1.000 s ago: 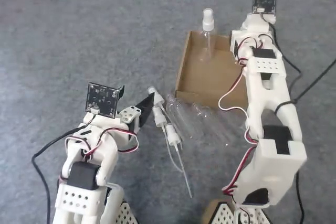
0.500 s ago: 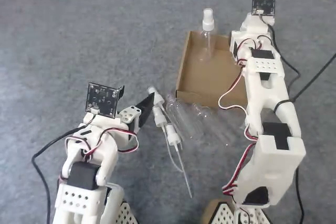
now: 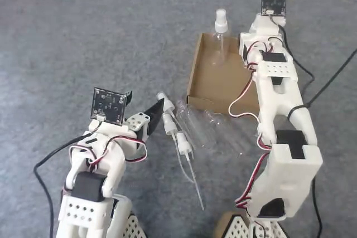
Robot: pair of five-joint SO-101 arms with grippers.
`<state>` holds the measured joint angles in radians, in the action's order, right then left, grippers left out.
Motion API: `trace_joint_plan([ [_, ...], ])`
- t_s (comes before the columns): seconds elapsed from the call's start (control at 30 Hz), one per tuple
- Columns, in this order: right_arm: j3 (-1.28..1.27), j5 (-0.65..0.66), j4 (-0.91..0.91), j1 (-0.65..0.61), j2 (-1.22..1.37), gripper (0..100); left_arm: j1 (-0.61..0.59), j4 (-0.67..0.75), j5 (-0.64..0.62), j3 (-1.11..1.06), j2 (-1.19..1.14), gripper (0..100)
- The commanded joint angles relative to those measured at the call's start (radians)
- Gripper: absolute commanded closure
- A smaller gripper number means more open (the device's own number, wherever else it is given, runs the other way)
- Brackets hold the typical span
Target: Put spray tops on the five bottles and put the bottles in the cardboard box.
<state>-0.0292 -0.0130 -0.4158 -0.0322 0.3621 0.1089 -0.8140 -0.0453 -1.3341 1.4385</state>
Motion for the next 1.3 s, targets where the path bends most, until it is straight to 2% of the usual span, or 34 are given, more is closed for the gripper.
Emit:
trace_joint_plan([
  [0.0, 0.06, -0.002, 0.008, -0.007, -0.01, 88.6, -0.005, 0.02, 0.005, 0.005, 0.014, 75],
  [0.5, 0.061, -0.002, 0.008, -0.012, -0.019, 70.8, -0.005, 0.02, 0.005, -0.001, 0.014, 75],
  [0.73, 0.124, 0.0, -0.008, -0.012, -0.019, 69.0, -0.005, 0.025, 0.005, -0.007, 0.017, 75],
  [1.27, 0.721, -0.002, -0.751, -0.028, -0.021, 69.0, -0.005, 0.025, 0.005, -0.007, 0.018, 75],
])
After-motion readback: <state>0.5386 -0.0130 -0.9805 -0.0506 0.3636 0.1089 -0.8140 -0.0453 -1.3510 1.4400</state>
